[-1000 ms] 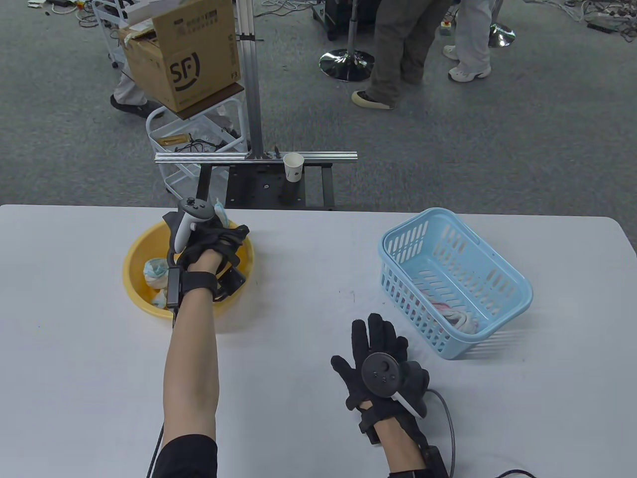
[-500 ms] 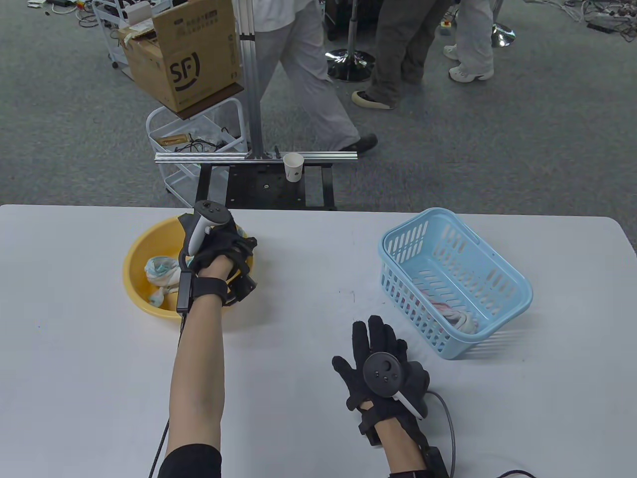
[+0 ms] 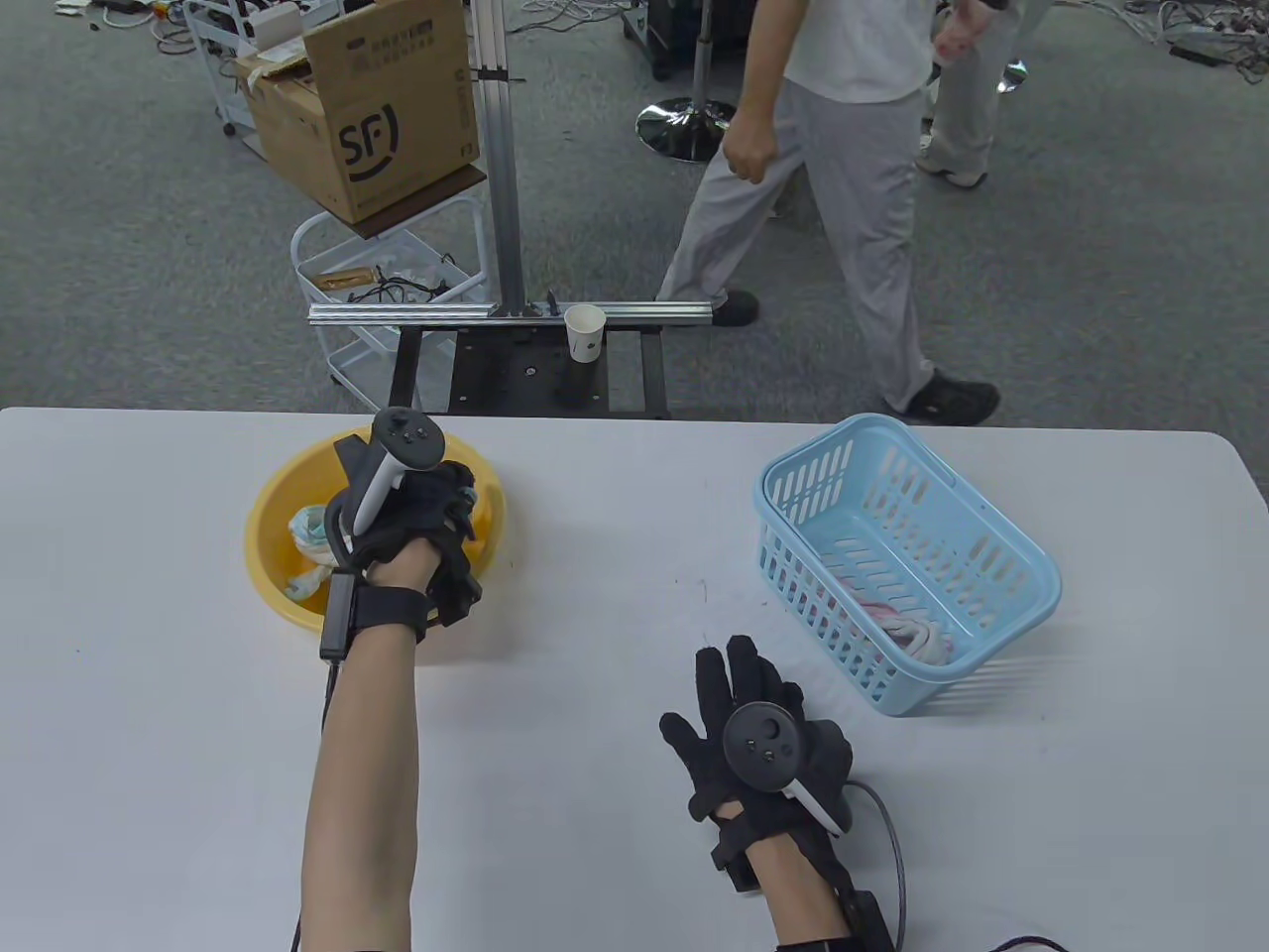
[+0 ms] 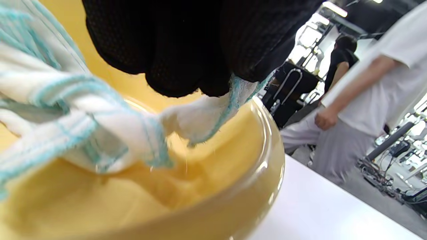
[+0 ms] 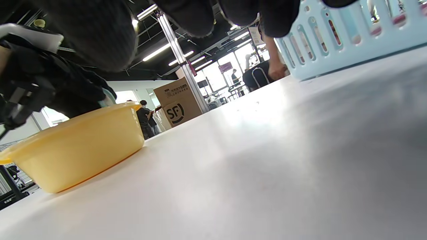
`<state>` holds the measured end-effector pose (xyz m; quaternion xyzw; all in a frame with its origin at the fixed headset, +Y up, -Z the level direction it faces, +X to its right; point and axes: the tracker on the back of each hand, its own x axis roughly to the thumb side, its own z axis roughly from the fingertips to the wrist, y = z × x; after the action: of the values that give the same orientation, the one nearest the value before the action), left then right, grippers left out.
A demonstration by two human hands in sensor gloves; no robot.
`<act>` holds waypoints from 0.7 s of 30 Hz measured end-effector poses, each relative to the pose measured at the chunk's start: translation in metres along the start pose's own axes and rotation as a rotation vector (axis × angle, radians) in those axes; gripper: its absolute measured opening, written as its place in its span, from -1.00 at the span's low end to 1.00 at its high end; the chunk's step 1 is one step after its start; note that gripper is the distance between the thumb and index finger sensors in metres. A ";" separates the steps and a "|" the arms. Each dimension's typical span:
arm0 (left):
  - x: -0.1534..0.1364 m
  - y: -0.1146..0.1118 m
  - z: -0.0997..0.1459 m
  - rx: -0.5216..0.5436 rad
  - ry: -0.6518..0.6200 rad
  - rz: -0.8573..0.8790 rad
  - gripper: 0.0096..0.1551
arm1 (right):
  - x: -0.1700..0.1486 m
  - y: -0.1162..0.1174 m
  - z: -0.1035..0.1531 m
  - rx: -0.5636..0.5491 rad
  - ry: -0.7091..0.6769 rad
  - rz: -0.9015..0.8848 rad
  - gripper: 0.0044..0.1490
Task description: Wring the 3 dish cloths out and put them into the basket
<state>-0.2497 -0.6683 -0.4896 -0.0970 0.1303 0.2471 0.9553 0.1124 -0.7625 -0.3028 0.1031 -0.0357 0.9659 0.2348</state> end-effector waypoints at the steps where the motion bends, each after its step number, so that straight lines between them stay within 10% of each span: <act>1: 0.000 0.006 0.005 0.017 -0.010 -0.011 -0.48 | 0.000 0.000 0.000 0.001 -0.001 0.000 0.01; 21: 0.029 0.134 0.144 0.400 -0.269 -0.043 -0.47 | 0.009 0.007 0.002 0.030 -0.030 0.004 0.01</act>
<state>-0.2624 -0.5041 -0.3779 0.1254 0.0463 0.2066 0.9693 0.1021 -0.7646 -0.2993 0.1212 -0.0247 0.9651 0.2307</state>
